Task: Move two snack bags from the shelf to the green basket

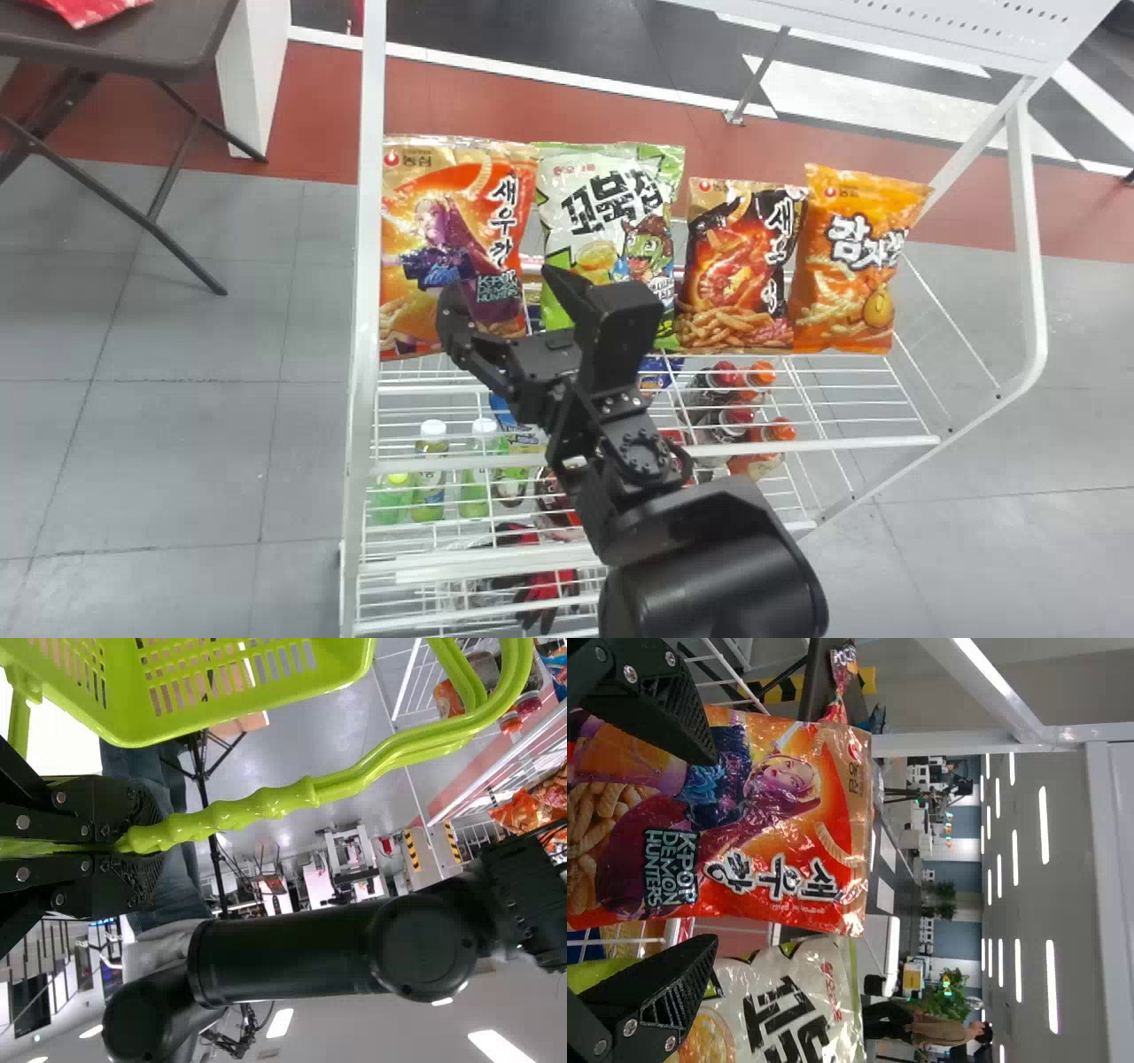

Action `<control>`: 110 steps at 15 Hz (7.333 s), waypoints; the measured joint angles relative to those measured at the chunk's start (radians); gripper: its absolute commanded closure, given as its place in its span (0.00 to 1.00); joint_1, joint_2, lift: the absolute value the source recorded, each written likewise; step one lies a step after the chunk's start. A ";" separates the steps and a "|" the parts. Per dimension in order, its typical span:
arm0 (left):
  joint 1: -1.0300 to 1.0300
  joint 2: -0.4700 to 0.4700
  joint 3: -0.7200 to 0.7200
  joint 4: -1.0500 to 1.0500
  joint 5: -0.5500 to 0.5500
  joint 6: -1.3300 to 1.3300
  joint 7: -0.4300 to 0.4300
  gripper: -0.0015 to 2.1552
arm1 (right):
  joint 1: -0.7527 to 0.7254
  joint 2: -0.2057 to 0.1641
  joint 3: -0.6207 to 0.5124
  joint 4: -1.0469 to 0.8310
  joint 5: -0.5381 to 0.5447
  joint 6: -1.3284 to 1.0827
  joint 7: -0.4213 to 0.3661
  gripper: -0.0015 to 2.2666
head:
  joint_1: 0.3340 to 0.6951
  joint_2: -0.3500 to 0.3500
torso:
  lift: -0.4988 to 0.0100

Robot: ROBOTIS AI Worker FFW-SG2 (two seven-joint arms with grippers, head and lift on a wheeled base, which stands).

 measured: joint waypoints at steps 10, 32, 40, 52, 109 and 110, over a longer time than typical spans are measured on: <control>-0.013 0.002 0.029 0.009 0.009 0.000 -0.006 0.99 | -0.175 0.040 0.077 0.197 0.072 0.047 -0.004 0.99 | 1.00 0.27 | 0.95; -0.049 -0.016 0.030 -0.035 0.014 0.058 0.015 0.99 | 0.487 -0.109 -0.275 -0.694 -0.268 0.513 0.104 0.99 | 1.00 0.00 | 0.95; -0.051 -0.031 0.029 -0.031 0.015 0.046 0.019 0.99 | 0.618 -0.129 -0.330 -0.829 -0.274 1.124 0.235 0.99 | 1.00 0.00 | 0.95; -0.063 -0.040 0.021 -0.033 0.012 0.056 0.035 0.99 | 0.553 -0.170 -0.094 -0.753 -0.284 1.316 0.220 0.99 | 1.00 0.00 | 0.95; -0.094 -0.017 0.004 0.029 -0.029 0.086 0.021 0.99 | -0.445 -0.220 -0.744 0.702 -0.039 -0.107 0.219 0.99 | 1.00 0.00 | 0.95; -0.094 -0.017 0.005 0.029 -0.029 0.086 0.021 0.99 | -0.438 -0.213 -0.743 0.683 -0.041 -0.109 0.211 0.99 | 1.00 0.00 | 0.95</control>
